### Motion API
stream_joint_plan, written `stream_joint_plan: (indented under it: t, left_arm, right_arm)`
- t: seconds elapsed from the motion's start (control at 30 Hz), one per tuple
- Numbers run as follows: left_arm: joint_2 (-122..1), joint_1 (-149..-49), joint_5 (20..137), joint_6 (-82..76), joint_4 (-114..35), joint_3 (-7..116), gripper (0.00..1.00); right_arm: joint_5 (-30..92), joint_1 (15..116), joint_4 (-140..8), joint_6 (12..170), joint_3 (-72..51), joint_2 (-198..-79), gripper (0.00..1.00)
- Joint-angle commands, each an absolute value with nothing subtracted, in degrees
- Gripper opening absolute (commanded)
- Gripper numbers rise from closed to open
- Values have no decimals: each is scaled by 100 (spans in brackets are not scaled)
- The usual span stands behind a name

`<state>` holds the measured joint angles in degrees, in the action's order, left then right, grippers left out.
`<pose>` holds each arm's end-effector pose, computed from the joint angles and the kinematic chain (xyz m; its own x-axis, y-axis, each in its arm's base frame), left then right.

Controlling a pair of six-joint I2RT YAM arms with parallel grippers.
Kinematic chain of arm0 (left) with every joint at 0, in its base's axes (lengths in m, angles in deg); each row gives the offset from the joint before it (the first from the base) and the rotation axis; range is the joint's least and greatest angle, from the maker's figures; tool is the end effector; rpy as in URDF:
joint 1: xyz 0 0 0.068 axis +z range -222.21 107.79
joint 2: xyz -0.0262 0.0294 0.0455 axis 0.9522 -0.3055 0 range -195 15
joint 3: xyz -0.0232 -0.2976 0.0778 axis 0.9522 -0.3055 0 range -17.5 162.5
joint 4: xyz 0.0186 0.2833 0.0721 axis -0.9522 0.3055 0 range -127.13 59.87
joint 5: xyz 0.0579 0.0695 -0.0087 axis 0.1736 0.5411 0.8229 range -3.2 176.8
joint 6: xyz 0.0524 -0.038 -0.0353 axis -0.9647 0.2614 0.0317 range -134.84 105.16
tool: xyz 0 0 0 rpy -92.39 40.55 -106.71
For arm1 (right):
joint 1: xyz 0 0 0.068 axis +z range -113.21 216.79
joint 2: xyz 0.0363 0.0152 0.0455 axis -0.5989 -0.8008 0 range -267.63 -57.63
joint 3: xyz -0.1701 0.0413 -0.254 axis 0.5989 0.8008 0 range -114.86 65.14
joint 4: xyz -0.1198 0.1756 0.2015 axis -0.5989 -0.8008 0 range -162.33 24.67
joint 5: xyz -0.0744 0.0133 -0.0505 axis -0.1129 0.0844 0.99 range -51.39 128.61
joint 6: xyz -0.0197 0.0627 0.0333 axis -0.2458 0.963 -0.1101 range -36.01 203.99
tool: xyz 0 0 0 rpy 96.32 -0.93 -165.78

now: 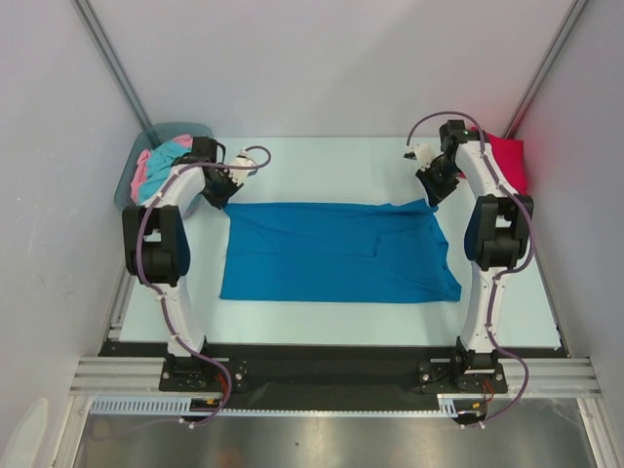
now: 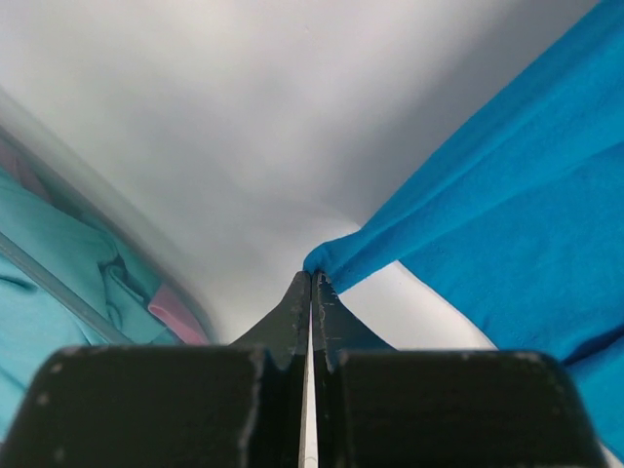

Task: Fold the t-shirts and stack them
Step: Fold the tshirt

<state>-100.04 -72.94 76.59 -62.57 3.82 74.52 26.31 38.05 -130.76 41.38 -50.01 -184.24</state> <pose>0.4857 -0.0170 0.2114 -0.5375 0.7351 -0.4132 0.7256 0.6528 0.2176 0.5139 0.0245 0.2278 -0.6694 -0.6763 -0.3073 -0.7105 0.7037 -0.0008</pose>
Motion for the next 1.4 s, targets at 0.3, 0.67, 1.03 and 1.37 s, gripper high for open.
stream_joint_plan:
  t: [0.3,0.67,1.03,1.37]
  left_arm:
    - [-9548,-7239,7670,-6678,303,7302,0]
    - [-9469,-7239,7836,-6679,119,7162,0]
    - [-8996,-7090,8049,-6151,-1321,6609,1]
    - [-8406,-7080,7336,-6028,-1727,6055,0]
  right_arm:
    - [3174,3723,-13449,3512,-4851,-17936,0]
    - [3439,3575,-13687,3125,-4481,-17831,0]
    - [3474,3556,-13739,3055,-4578,-17857,0]
    - [3193,3626,-13345,3160,-4358,-17445,0]
